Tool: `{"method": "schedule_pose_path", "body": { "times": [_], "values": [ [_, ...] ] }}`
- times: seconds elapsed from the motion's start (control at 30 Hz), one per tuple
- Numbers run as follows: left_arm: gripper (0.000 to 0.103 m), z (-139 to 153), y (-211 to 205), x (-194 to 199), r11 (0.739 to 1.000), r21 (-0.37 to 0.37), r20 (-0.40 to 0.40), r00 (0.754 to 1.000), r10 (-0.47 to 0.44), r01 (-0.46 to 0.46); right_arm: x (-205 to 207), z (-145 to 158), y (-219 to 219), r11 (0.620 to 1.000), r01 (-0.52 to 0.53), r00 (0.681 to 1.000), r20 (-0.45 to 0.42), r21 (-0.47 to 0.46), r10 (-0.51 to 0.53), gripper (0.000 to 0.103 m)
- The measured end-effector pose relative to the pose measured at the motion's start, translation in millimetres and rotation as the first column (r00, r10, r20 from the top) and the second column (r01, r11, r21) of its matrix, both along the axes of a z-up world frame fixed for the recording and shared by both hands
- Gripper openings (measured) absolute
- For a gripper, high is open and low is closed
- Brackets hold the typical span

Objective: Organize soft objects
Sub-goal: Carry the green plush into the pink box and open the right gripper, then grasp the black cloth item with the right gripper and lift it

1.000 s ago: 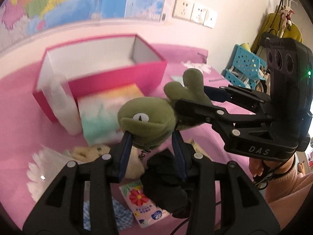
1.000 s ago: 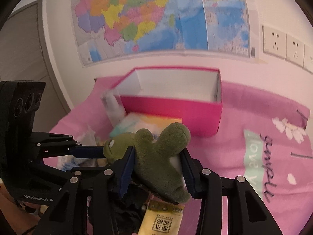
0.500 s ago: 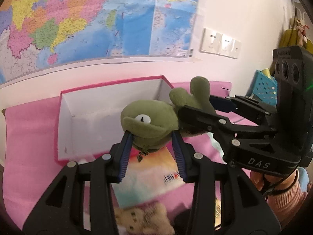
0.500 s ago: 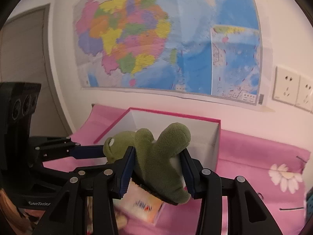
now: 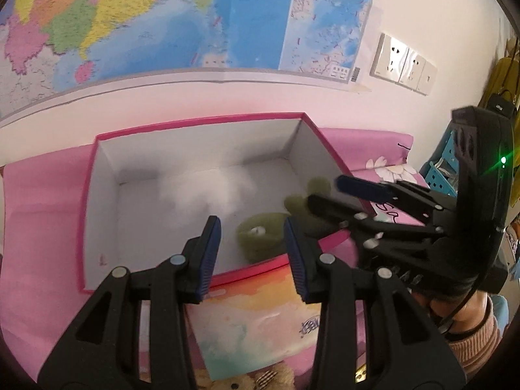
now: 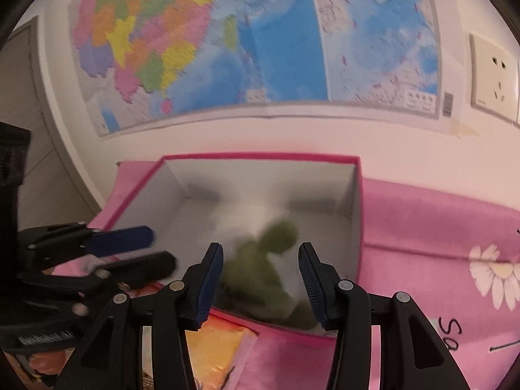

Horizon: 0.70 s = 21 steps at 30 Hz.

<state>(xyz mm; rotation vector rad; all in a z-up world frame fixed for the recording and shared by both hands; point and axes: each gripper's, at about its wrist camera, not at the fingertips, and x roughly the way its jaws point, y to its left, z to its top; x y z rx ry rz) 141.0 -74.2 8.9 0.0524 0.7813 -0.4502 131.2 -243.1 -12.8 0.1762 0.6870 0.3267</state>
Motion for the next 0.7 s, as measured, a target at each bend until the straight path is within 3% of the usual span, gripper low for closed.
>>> {"method": "schedule_pose_path", "body": {
  "times": [0.2,0.3,0.43,0.7],
  "values": [
    [0.042,-0.9,12.4,-21.2,1.0,0.014,0.044,0.999,-0.016,0.015,-24.7,9.6,-24.1,0.995,0.099,0.993,0.062,-0.001,-0.099,0.061],
    [0.042,-2.3,16.1,-29.7,1.0,0.013,0.056,0.998,-0.028,0.027,-24.7,3.8,-36.9,0.991,0.134,0.991,0.021,0.019,-0.134,0.066],
    [0.042,-3.1,22.7,-42.4,0.999,0.024,0.07,0.997,-0.032,0.03,-21.7,-13.6,-34.9,0.994,0.079,0.995,-0.07,0.07,-0.074,0.068],
    [0.043,-5.9,51.9,-72.2,1.0,0.001,0.068,0.997,-0.024,0.024,-37.7,-12.7,-12.1,0.998,0.008,0.999,-0.042,0.068,-0.005,0.07]
  ]
}}
